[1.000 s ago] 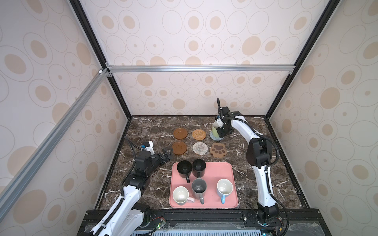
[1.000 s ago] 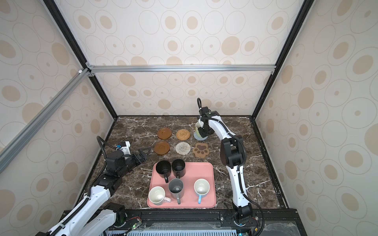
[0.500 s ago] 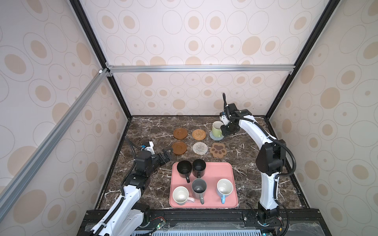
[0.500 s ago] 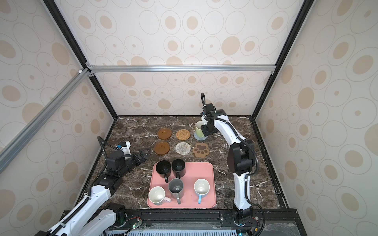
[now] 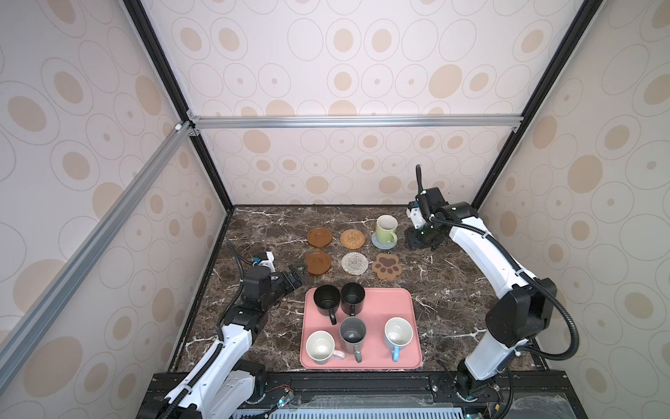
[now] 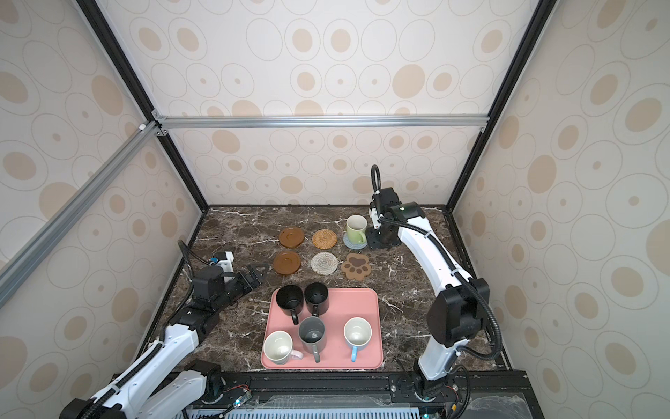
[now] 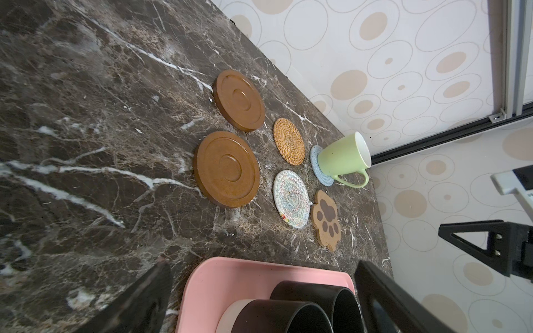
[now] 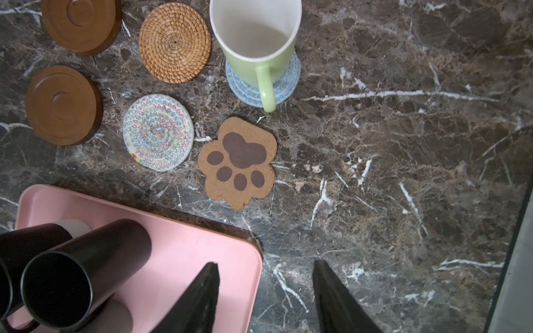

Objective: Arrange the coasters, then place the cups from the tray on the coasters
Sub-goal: 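Swing the right gripper back over the black mugs on the tray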

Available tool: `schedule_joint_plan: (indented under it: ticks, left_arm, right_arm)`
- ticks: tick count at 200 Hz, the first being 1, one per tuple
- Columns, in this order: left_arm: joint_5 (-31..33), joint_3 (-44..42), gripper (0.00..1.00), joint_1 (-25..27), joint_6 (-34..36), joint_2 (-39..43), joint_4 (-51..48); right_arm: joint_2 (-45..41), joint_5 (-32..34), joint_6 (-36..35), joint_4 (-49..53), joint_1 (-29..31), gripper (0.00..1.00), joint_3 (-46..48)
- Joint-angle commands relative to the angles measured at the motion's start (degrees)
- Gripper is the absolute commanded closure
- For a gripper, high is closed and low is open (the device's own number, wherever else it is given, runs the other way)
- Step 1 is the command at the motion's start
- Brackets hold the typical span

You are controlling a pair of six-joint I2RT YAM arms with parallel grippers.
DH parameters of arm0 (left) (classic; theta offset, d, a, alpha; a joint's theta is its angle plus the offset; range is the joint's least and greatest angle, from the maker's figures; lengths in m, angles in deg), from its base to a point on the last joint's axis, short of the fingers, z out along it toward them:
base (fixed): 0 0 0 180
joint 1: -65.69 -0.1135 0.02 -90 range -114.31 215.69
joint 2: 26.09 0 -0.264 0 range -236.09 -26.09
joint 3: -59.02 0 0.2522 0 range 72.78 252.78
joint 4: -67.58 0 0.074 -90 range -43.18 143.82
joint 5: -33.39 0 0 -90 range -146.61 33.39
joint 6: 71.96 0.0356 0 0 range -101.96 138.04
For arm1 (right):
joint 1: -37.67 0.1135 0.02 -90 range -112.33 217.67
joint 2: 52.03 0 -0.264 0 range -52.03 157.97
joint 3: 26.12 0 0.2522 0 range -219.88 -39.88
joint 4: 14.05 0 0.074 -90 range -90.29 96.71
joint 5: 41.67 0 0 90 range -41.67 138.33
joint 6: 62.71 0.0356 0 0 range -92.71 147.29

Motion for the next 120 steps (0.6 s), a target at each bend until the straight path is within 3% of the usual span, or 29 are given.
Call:
schedule_joint_plan:
  ticks: [1, 48, 120]
  left_arm:
    - [1.19, 2.18, 0.00, -0.38, -0.59, 0.55, 0.16]
    - [1.08, 1.69, 0.00, -0.37, -0.96, -0.39, 1.36]
    - [0.82, 0.94, 0.00, -0.37, -1.18, -0.28, 2.25]
  right_arm:
    - [-4.16, -2.36, 5.83, 1.28, 1.14, 0.43, 5.12]
    - [-9.57, -4.70, 13.10, -0.43, 7.53, 0.41, 11.59]
    - [-8.13, -4.17, 20.39, 0.28, 18.00, 0.38, 11.55]
